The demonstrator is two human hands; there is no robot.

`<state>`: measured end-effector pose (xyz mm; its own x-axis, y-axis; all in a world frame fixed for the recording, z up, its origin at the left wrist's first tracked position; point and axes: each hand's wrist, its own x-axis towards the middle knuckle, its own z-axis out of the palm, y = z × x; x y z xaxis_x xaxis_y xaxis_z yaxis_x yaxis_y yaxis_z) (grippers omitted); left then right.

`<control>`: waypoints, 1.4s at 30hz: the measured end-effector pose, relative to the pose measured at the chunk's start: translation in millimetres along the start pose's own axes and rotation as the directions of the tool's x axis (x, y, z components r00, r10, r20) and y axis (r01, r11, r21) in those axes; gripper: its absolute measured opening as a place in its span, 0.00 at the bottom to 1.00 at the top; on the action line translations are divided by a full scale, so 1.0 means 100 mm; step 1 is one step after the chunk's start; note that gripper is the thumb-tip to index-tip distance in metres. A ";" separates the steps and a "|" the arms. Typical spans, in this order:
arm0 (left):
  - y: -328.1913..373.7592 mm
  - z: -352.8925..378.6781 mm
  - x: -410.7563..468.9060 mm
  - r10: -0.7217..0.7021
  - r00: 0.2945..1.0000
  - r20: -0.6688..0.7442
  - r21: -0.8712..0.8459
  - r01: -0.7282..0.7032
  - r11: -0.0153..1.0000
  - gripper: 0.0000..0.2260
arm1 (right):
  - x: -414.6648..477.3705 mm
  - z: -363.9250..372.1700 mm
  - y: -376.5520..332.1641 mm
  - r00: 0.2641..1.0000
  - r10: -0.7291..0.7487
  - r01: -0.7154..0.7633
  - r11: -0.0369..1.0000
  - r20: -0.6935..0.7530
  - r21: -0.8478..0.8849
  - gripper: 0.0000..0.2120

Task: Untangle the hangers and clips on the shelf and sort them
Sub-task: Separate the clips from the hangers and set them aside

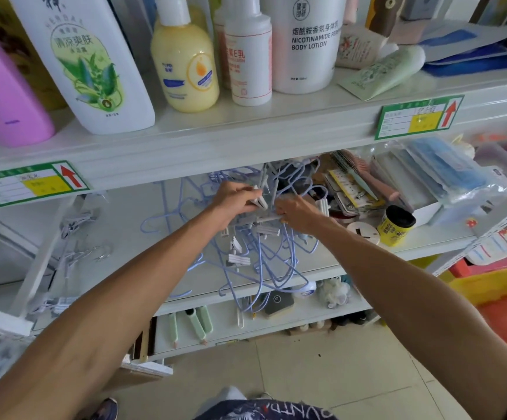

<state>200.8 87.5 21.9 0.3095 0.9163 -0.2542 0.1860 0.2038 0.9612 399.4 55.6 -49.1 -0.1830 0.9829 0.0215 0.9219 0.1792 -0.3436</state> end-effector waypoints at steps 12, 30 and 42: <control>0.16 0.14 -0.12 -0.123 0.992 -0.035 -0.205 0.113 0.972 0.10 | -0.05 0.08 -0.19 0.986 0.168 -0.168 0.986 0.004 0.002 0.09; -0.14 -0.10 -0.25 -0.258 0.964 -0.059 0.328 0.263 0.908 0.10 | 0.09 0.03 -0.28 0.956 0.228 -0.217 0.973 0.185 -0.076 0.26; -0.52 0.20 -0.39 0.313 0.949 -0.042 0.610 -0.224 0.760 0.20 | -0.08 0.12 -0.35 0.984 0.161 -0.145 0.972 0.074 -0.184 0.24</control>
<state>197.5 34.6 -20.1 0.3132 0.9475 0.0638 0.6408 -0.2604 0.7222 364.8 41.4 -48.2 -0.0570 0.9930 -0.1036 0.9856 0.0394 -0.1643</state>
